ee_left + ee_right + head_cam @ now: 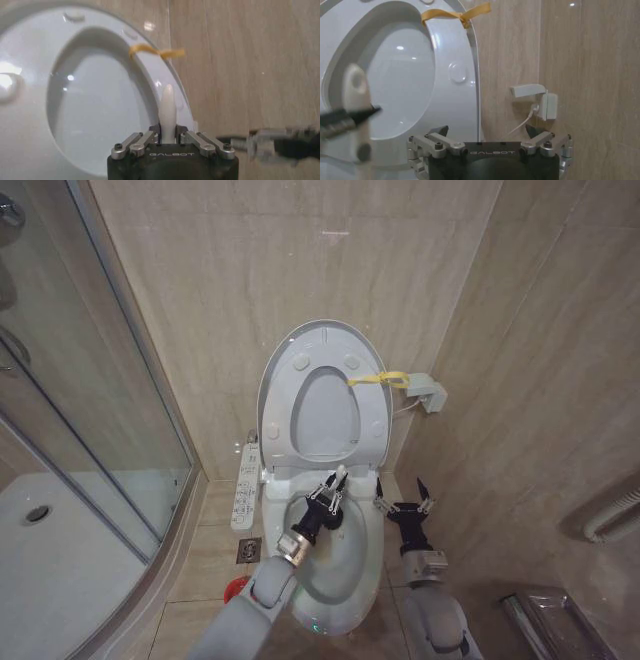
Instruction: Open the toilet lid, clean the toilet bowl with a toilet brush, close the toilet lid, and flush.
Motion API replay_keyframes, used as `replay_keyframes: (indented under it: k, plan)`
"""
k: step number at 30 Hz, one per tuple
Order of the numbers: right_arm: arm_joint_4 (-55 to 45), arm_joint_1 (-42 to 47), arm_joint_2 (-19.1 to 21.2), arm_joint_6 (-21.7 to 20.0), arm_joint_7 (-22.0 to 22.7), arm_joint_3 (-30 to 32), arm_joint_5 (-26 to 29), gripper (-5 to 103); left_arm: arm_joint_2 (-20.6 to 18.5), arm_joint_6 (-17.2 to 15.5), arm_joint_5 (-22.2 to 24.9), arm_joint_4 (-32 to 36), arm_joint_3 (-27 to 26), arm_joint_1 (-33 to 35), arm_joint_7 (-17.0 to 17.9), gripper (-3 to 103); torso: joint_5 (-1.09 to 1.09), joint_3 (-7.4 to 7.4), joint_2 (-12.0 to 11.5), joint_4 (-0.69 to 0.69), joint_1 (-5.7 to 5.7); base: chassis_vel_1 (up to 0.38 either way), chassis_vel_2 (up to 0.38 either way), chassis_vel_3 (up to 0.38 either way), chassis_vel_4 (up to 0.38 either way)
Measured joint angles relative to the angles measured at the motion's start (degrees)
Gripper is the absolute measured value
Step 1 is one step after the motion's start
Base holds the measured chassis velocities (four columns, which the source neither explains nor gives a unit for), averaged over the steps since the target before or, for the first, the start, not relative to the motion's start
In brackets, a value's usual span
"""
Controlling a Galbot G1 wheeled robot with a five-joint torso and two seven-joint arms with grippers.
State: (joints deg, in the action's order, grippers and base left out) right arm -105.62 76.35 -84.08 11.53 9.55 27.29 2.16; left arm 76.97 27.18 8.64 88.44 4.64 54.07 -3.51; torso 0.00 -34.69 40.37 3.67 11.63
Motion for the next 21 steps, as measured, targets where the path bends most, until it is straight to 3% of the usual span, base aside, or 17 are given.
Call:
replay_keyframes:
  k: [5, 13, 21]
  plan:
    - [0.00, 0.00, 0.00, 0.00, 0.00, 0.00, 0.00, 100, -1.55, -1.17, -0.25, 5.24, -1.51, 2.79, 0.58, 19, 0.00, 0.00, 0.00, 0.00, 0.00, 0.000, 0.000, 0.000, 0.000]
    - [0.00, 0.00, 0.00, 0.00, -0.01, 0.00, 0.00, 100, -4.59, -2.87, -0.01, 19.51, -8.64, 11.12, 2.39, 19, 0.00, 0.00, 0.00, -0.01, 0.00, 0.000, 0.000, 0.000, 0.000]
    - [0.00, 0.00, 0.00, 0.00, 0.00, 0.00, 0.00, 100, -5.14, -3.91, 0.65, 27.38, -10.80, 19.07, 3.35, 19, 0.00, 0.00, 0.00, 0.00, 0.00, 0.000, 0.000, 0.000, 0.000]
